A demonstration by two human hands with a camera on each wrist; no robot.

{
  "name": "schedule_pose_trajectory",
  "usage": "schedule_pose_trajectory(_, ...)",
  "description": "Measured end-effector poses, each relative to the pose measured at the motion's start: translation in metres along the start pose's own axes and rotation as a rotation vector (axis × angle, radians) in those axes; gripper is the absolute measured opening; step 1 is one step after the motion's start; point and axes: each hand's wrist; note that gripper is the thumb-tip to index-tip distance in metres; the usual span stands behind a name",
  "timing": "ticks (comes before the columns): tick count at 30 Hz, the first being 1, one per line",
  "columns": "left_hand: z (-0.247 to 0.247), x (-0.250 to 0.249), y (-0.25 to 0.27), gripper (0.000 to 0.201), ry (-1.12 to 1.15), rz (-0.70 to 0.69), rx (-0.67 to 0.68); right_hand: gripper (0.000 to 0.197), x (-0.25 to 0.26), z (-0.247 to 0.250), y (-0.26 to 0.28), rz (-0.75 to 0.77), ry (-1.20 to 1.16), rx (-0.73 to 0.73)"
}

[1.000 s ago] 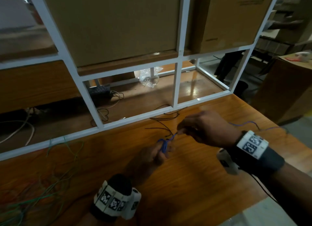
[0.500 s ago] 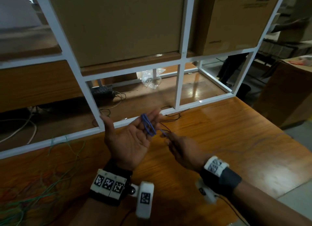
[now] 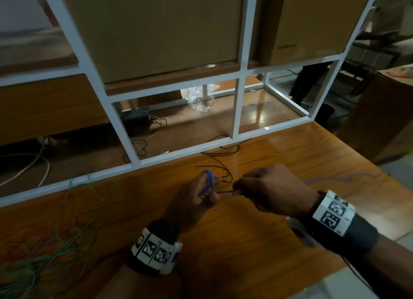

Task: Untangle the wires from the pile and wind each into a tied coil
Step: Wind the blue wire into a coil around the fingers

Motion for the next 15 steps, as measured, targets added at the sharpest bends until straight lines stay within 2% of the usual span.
schedule_pose_trajectory(2,-0.007,-0.007,0.004,0.091,-0.015,-0.014,0.09,0.028,-0.004,0.015,-0.011,0.071,0.014,-0.063)
schedule_pose_trajectory(3,-0.011,-0.01,0.006,0.092,0.055,0.004,0.138,0.025,-0.007,0.02,-0.017,0.098,0.014,-0.096)
schedule_pose_trajectory(5,-0.014,-0.017,0.009,0.095,0.355,0.047,0.197,0.021,-0.016,0.026,-0.029,0.091,-0.017,-0.163)
schedule_pose_trajectory(8,-0.009,-0.027,0.01,0.119,0.916,0.145,0.26,0.023,-0.032,0.025,-0.039,-0.035,-0.113,-0.272)
schedule_pose_trajectory(10,-0.002,-0.037,0.011,0.128,1.216,0.166,0.295,0.026,-0.037,0.014,-0.041,-0.09,-0.18,-0.304)
schedule_pose_trajectory(13,0.005,-0.048,0.01,0.131,1.417,0.126,0.348,0.025,-0.036,-0.01,-0.042,-0.128,-0.33,-0.324)
schedule_pose_trajectory(15,0.009,-0.055,0.011,0.13,1.502,0.088,0.311,0.022,-0.032,-0.021,-0.043,-0.168,-0.381,-0.342)
Point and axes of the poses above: each hand's wrist, its own y-axis away from the middle knuckle, its own z-axis out of the back of the hand, x = y × z
